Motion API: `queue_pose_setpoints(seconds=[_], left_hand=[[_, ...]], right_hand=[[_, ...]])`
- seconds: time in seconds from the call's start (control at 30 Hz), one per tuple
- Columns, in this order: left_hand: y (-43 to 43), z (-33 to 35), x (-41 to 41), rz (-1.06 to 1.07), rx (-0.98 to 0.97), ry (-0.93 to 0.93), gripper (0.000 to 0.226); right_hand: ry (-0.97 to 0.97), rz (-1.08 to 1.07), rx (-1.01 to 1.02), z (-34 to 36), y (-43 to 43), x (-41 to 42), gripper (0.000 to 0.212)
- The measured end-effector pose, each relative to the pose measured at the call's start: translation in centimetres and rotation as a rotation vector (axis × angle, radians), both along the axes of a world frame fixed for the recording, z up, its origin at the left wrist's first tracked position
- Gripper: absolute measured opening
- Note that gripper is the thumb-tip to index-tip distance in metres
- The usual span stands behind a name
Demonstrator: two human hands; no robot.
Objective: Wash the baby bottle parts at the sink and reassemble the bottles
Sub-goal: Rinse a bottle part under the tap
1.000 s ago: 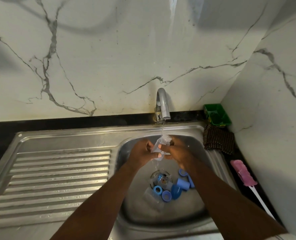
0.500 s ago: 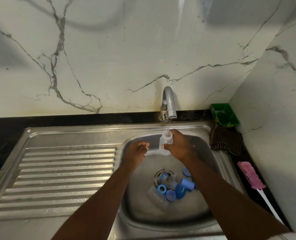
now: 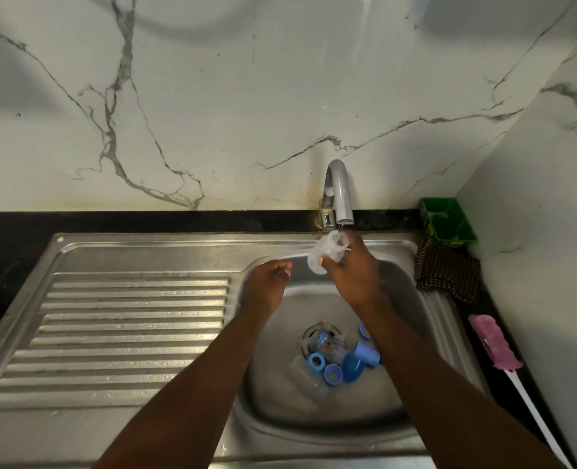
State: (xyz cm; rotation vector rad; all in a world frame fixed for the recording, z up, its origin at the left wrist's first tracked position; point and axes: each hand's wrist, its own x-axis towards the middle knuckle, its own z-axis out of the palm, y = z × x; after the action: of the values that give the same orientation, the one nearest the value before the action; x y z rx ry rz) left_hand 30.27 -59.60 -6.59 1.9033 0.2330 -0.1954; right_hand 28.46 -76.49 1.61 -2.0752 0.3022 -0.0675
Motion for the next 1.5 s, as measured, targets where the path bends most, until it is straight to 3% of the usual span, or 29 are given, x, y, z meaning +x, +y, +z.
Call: queue_pose_setpoints(seconds=[0.1,0.23,0.37,0.5,0.63,0.77,0.9,1.03,1.17,1.23,1.33,1.4,1.5], left_hand=[[-0.2,0.7,-0.4,0.003,0.004,0.034,0.011],[0.0,1.7,-0.4,0.010,-0.025,0.086,0.015],[-0.8,3.3,-0.6,0.075,-0.123,0.173,0.011],[-1.6,3.3,0.0,0.136,-0.227,0.263,0.024],[-2.5,3.8,0.4,0.210,-0.276,0.337,0.031],[-3.1,3.7,0.9,0.202,-0.322,0.391,0.029],[-3.3,3.7,0.8,0.246,-0.344,0.469,0.019],[-3.2,3.4,0.9,0.246,-0.407,0.468,0.025],[-3.3,3.3,0.4,0.231,-0.403,0.469,0.029],[-3.1,3.2,0.3,0.198,-0.409,0.470,0.032],[-3.0,3.2,0.3,0.131,-0.582,0.508,0.046],[-3.2,3.4,0.0,0.111,-0.673,0.489,0.040],[-3.6,3.5,0.4,0.108,-0.625,0.393,0.026]], right_hand=[[0.138,0.118,-0.114,-1.3,0.1,-0.1,0.046],[-0.048,-0.064,0.011,-0.2,0.0,0.2,0.052],[0.169,0.156,-0.110,-0.8,0.2,0.0,0.048],[-0.017,-0.050,-0.031,-0.5,0.2,0.1,0.051],[0.153,0.088,-0.114,-0.9,0.3,0.1,0.049],[-0.062,-0.064,-0.025,-0.3,0.2,0.1,0.053],[0.109,0.089,-0.119,-1.2,0.5,-0.5,0.051],[-0.089,-0.092,-0.043,-0.9,0.2,-0.7,0.054],[0.116,0.110,-0.173,-1.8,0.0,-0.6,0.054],[0.029,0.023,-0.137,-1.5,-0.4,-0.4,0.053],[-0.058,-0.012,0.039,-0.7,-0.5,-0.2,0.051],[0.012,0.105,0.063,-1.3,-0.7,-0.7,0.048],[0.110,0.172,0.011,-1.9,-1.5,-1.0,0.052]])
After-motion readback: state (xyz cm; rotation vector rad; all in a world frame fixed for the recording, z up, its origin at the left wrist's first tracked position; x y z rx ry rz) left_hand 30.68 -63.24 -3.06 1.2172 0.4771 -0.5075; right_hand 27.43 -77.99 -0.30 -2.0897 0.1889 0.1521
